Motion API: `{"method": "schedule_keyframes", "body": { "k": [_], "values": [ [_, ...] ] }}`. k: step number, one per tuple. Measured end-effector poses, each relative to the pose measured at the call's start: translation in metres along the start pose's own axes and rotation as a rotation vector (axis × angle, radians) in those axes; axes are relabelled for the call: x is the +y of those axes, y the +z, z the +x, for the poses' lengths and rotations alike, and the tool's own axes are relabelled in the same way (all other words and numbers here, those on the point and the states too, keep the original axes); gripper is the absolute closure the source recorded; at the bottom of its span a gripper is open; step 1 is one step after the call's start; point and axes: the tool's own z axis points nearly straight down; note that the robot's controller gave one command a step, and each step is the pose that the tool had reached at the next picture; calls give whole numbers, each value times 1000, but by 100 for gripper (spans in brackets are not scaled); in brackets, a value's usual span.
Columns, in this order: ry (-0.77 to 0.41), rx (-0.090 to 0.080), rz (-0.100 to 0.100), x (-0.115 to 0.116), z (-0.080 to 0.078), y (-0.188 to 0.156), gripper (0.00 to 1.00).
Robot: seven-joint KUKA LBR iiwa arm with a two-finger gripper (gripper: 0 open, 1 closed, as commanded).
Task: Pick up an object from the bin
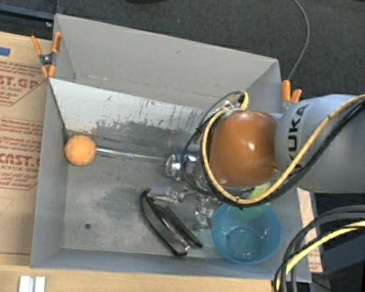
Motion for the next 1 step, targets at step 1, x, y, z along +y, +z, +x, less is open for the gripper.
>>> {"method": "schedule_keyframes", "body": {
  "k": [1],
  "values": [
    [466,2,-2,13,-24,8,0]
  ]
}}
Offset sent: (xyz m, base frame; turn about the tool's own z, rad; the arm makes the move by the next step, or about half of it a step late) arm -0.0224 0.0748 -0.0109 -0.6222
